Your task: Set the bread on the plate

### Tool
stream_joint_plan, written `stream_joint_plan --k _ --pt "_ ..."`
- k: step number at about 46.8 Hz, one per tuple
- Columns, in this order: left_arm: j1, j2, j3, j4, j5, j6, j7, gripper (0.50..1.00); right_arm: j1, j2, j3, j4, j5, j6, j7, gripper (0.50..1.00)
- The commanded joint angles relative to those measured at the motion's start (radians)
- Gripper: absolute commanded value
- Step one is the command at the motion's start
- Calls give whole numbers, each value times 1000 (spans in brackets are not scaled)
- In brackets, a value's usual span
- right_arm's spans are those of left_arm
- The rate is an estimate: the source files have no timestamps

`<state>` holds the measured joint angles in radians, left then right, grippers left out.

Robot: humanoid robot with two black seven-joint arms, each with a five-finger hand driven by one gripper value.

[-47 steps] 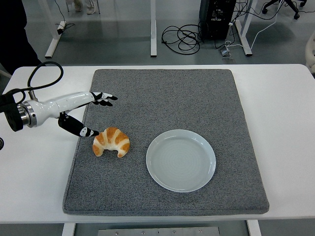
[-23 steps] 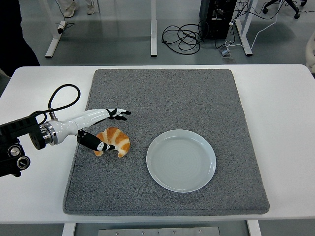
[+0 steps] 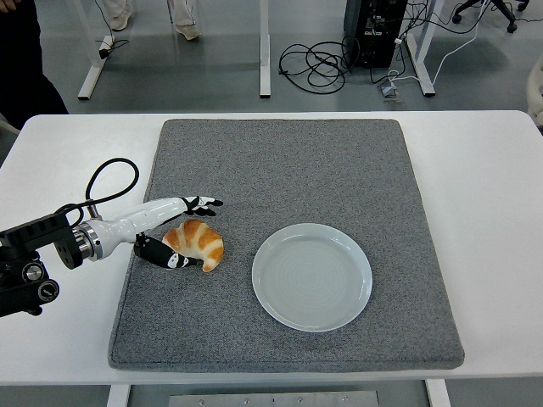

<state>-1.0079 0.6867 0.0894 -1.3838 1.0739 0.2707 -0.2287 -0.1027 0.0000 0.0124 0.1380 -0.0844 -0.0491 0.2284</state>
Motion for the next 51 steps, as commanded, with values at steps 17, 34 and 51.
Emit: stream_joint_plan --k 17,34,51 --pt "20 -41 6 63 0 16 -52 821 0 0 0 0 0 0 0 1000" --pt "25 -50 6 85 3 16 -84 689 0 0 0 -1 0 0 0 1000" --pt "22 -50 6 86 64 16 -87 500 0 0 0 0 0 0 0 1000"
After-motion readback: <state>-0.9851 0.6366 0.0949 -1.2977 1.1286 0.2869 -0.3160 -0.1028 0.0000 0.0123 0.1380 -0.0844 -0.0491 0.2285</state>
